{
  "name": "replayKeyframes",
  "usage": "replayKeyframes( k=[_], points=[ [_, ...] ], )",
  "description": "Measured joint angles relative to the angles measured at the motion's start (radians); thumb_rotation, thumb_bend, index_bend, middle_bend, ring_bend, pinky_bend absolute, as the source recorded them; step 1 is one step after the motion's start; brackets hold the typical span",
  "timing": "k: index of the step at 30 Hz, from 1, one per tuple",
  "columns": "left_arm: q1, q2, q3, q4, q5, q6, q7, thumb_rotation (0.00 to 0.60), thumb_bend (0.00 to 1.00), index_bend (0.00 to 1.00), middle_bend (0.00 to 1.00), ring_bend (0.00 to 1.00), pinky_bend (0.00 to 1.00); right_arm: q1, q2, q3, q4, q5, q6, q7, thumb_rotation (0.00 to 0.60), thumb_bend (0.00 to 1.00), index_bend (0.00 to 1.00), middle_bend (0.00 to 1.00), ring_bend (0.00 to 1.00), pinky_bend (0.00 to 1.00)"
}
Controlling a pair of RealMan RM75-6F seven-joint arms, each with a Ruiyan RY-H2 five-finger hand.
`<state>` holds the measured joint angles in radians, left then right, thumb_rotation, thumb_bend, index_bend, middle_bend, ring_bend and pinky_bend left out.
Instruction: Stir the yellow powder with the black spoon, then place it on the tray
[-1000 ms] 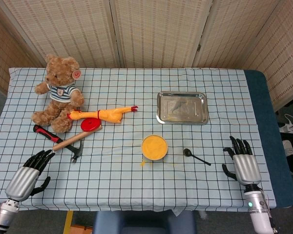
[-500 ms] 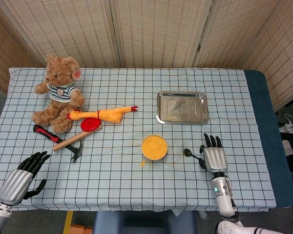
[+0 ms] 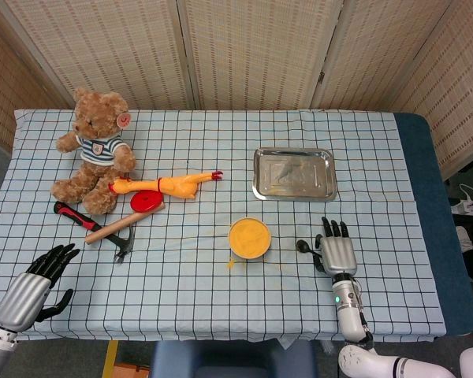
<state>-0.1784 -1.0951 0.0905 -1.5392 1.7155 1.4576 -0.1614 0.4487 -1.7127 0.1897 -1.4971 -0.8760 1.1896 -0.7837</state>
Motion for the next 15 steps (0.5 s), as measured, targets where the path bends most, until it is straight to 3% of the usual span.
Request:
replayKeyframes(
  k=[8, 15],
  points=[
    [-0.001, -0.002, 0.001, 0.007, 0.0, -0.005, 0.0, 0.6, 0.47, 0.0, 0.0, 0.0, 0.16, 0.027, -0.006, 0.001, 0.025, 0.037, -0.042, 0.017, 0.56, 0.36, 0.49, 0.0, 0.0, 0.0],
    [-0.002, -0.002, -0.001, 0.01, -0.006, -0.01, -0.004, 0.6, 0.47, 0.0, 0.0, 0.0, 0.16, 0.034, -0.016, -0.004, 0.041, 0.015, -0.021, 0.052, 0.6, 0.39, 0.59, 0.0, 0.0, 0.0]
  ],
)
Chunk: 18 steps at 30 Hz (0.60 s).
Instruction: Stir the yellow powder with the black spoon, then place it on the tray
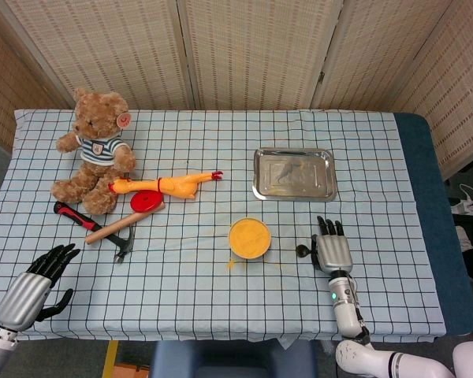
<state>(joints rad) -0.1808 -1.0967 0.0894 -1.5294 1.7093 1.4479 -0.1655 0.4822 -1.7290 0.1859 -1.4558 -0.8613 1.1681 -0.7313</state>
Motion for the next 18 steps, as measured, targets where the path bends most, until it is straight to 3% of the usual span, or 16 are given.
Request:
replayKeyframes(
  k=[10, 18],
  points=[
    [0.005, 0.003, -0.001, -0.001, 0.001, 0.01, -0.002, 0.6, 0.47, 0.0, 0.0, 0.0, 0.16, 0.004, 0.005, -0.01, -0.004, -0.015, 0.023, 0.005, 0.6, 0.41, 0.65, 0.0, 0.0, 0.0],
    [0.005, 0.003, -0.001, -0.003, -0.001, 0.007, 0.002, 0.6, 0.47, 0.0, 0.0, 0.0, 0.16, 0.011, 0.063, -0.001, -0.095, -0.053, 0.05, 0.008, 0.6, 0.41, 0.65, 0.0, 0.0, 0.0]
  ],
)
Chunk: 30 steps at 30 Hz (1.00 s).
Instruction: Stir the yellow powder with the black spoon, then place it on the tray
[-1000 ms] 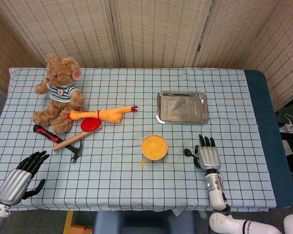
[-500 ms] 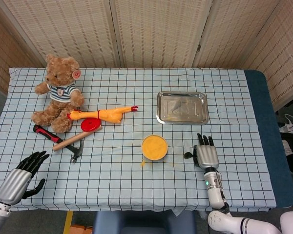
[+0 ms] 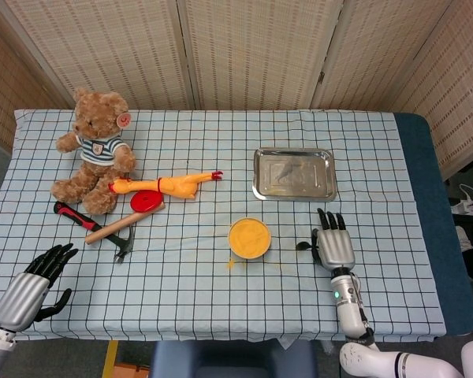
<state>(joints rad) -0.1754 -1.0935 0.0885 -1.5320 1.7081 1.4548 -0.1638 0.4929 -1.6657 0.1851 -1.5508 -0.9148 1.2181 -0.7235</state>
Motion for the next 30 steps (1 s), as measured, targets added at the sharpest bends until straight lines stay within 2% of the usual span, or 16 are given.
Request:
replayKeyframes(
  k=[8, 18, 25, 30],
  points=[
    [0.002, -0.001, 0.001, -0.002, 0.006, 0.004, 0.005, 0.6, 0.47, 0.0, 0.0, 0.0, 0.16, 0.075, 0.035, 0.059, -0.097, 0.032, -0.016, -0.066, 0.6, 0.41, 0.65, 0.0, 0.0, 0.0],
    [0.004, 0.004, 0.001, 0.0, 0.007, 0.01, -0.009, 0.6, 0.47, 0.0, 0.0, 0.0, 0.16, 0.241, -0.059, 0.131, -0.092, 0.147, -0.042, -0.199, 0.6, 0.41, 0.64, 0.0, 0.0, 0.0],
    [0.008, 0.01, 0.0, 0.004, 0.011, 0.025, -0.025, 0.6, 0.47, 0.0, 0.0, 0.0, 0.16, 0.302, -0.109, 0.129, -0.069, 0.181, -0.008, -0.257, 0.6, 0.41, 0.62, 0.0, 0.0, 0.0],
    [0.011, 0.011, 0.002, 0.004, 0.017, 0.03, -0.026, 0.6, 0.47, 0.0, 0.0, 0.0, 0.16, 0.319, -0.119, 0.112, -0.055, 0.203, -0.002, -0.268, 0.6, 0.41, 0.53, 0.0, 0.0, 0.0]
  ],
)
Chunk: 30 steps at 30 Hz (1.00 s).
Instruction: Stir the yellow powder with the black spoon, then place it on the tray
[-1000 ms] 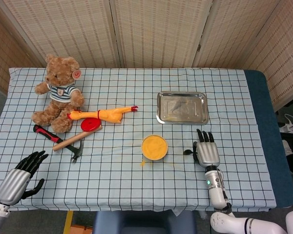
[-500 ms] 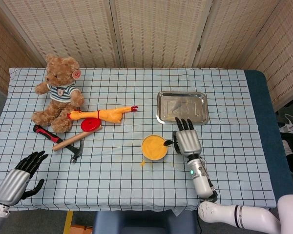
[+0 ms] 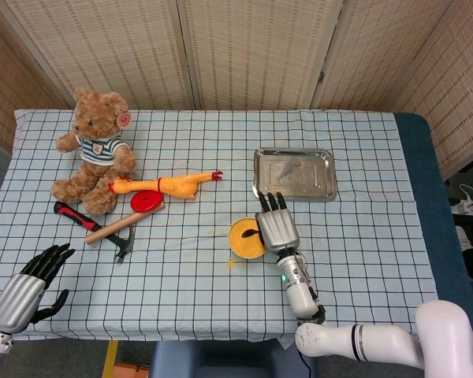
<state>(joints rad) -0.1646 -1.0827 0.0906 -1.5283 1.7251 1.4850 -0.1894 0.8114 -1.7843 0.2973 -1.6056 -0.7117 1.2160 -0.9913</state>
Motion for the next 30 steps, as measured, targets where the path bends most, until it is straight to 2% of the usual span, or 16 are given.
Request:
replayKeyframes(
  k=[3, 9, 14, 21, 26, 30],
  points=[
    [0.002, 0.001, 0.001, -0.002, 0.005, 0.005, 0.002, 0.6, 0.47, 0.0, 0.0, 0.0, 0.16, 0.002, -0.003, -0.01, 0.011, -0.003, -0.002, 0.009, 0.6, 0.41, 0.44, 0.0, 0.0, 0.0],
    [0.004, 0.002, 0.003, -0.003, 0.009, 0.008, 0.004, 0.6, 0.47, 0.0, 0.0, 0.0, 0.16, 0.004, -0.008, -0.024, 0.026, -0.011, -0.009, 0.036, 0.6, 0.41, 0.35, 0.0, 0.0, 0.0],
    [0.007, 0.002, 0.003, -0.004, 0.011, 0.014, 0.005, 0.6, 0.47, 0.0, 0.0, 0.0, 0.16, -0.007, 0.019, -0.037, -0.006, -0.043, 0.012, 0.056, 0.6, 0.41, 0.34, 0.0, 0.0, 0.0],
    [0.008, 0.0, 0.001, -0.001, 0.008, 0.013, 0.009, 0.6, 0.47, 0.0, 0.0, 0.0, 0.16, -0.043, 0.119, -0.062, -0.065, -0.089, 0.026, 0.108, 0.6, 0.41, 0.33, 0.0, 0.0, 0.0],
    [0.006, -0.003, 0.0, -0.003, 0.001, 0.003, 0.023, 0.6, 0.47, 0.0, 0.0, 0.0, 0.16, -0.08, 0.152, -0.119, -0.044, -0.206, 0.028, 0.188, 0.6, 0.38, 0.28, 0.0, 0.0, 0.0],
    [0.004, -0.007, -0.002, -0.006, -0.008, -0.01, 0.036, 0.6, 0.47, 0.0, 0.0, 0.0, 0.16, -0.12, 0.153, -0.18, 0.061, -0.357, 0.051, 0.291, 0.6, 0.37, 0.34, 0.0, 0.0, 0.0]
  ],
)
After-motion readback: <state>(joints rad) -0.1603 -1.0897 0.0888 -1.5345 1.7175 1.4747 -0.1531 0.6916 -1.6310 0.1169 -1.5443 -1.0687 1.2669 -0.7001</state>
